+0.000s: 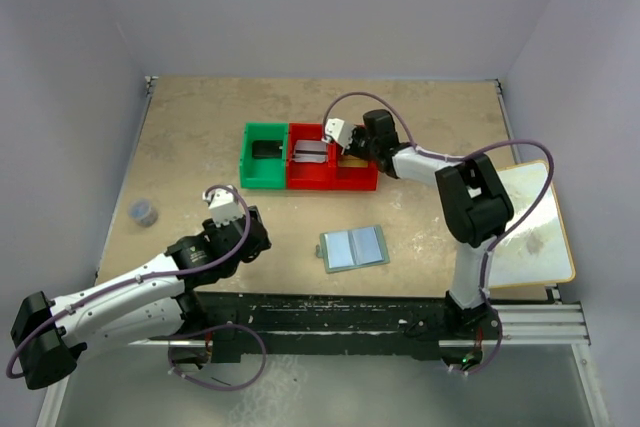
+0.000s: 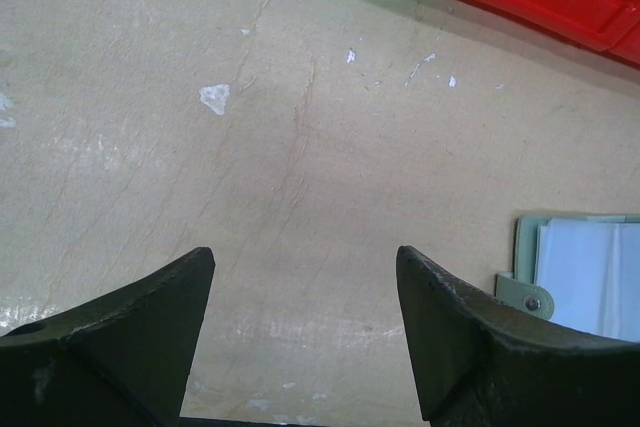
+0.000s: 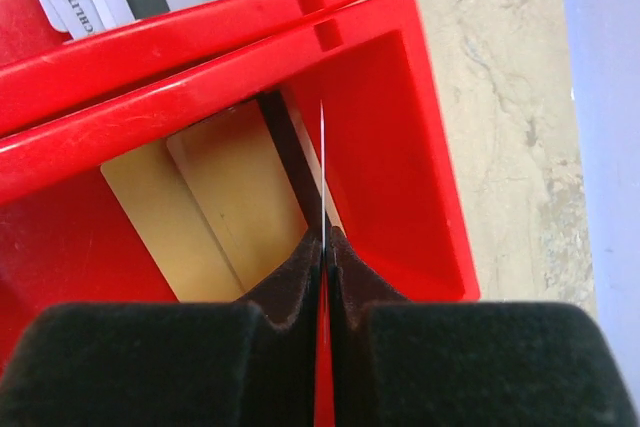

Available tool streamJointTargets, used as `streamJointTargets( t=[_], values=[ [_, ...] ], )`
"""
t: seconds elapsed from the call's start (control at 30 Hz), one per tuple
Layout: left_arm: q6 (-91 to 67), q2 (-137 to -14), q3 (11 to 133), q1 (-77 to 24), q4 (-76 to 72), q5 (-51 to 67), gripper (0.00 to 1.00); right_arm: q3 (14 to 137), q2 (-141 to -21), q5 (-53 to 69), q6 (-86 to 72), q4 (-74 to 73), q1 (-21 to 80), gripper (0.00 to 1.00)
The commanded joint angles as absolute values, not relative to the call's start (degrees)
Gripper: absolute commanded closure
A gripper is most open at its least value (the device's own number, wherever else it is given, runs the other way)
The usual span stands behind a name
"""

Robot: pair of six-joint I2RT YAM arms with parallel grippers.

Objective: Take the credit cards out of the card holder

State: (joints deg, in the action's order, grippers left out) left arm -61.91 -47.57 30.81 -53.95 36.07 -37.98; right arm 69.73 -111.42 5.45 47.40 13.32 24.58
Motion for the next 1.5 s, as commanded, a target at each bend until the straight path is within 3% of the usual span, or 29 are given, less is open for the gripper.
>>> streamJointTargets(
  t=[0.0,0.13,0.23,0.33,0.57,0.6,0.63,0.87,1.0,1.1,1.23,1.27,1.3,1.47],
  values=[
    [-61.01,-47.42,33.32,-53.61,36.74,-39.81,0.28,72.34,-112.08,2.65,50.27,14.52,24.78,0.93],
    [-60.93,-46.99,33.14,-53.6,36.58,-39.48,0.28,73.7,-113.15,2.6,50.68,12.58,24.92,0.84],
    [-60.91,-46.55,33.0,-53.61,36.69,-39.33,0.28,74.11,-112.96,3.41,50.63,11.35,24.95,0.82],
    [-61.16,-46.17,32.64,-53.61,36.65,-39.45,0.28,73.99,-112.67,4.53,51.24,9.73,25.09,0.69],
    [-61.41,-45.62,32.28,-53.61,36.76,-39.29,0.28,74.24,-111.77,5.73,50.28,7.0,25.14,0.65],
    [-61.43,-45.5,32.26,-53.61,36.78,-39.24,0.28,74.12,-111.36,6.36,50.07,6.71,25.14,0.43],
    [-61.42,-45.47,32.26,-53.61,36.82,-39.2,0.28,74.06,-110.81,6.79,49.56,6.35,25.14,0.37],
    [-61.43,-45.87,31.95,-53.61,36.4,-38.72,0.28,74.37,-106.64,10.86,38.62,6.9,25.01,0.34],
    [-61.54,-46.15,32.03,-53.61,36.26,-38.72,0.28,72.95,-103.74,10.69,25.68,11.06,24.96,0.48],
    [-61.8,-45.91,32.16,-53.61,36.49,-39.21,0.28,71.99,-103.12,11.21,14.77,12.02,24.96,0.69],
    [-62.21,-45.02,32.34,-53.55,37.22,-40.25,0.28,73.36,-104.43,8.02,1.63,6.89,24.98,0.78],
    [-62.22,-44.72,32.48,-53.61,37.58,-40.52,0.28,73.77,-105.06,7.21,-1.25,5.45,25.02,0.91],
    [-62.24,-44.6,32.7,-53.61,37.96,-40.78,0.28,73.82,-105.59,6.76,-3.46,4.93,25.0,0.96],
    [-62.13,-43.84,33.57,-53.61,38.64,-41.91,0.28,71.9,-107.49,4.41,-8.04,4.85,26.11,1.0]
  ],
)
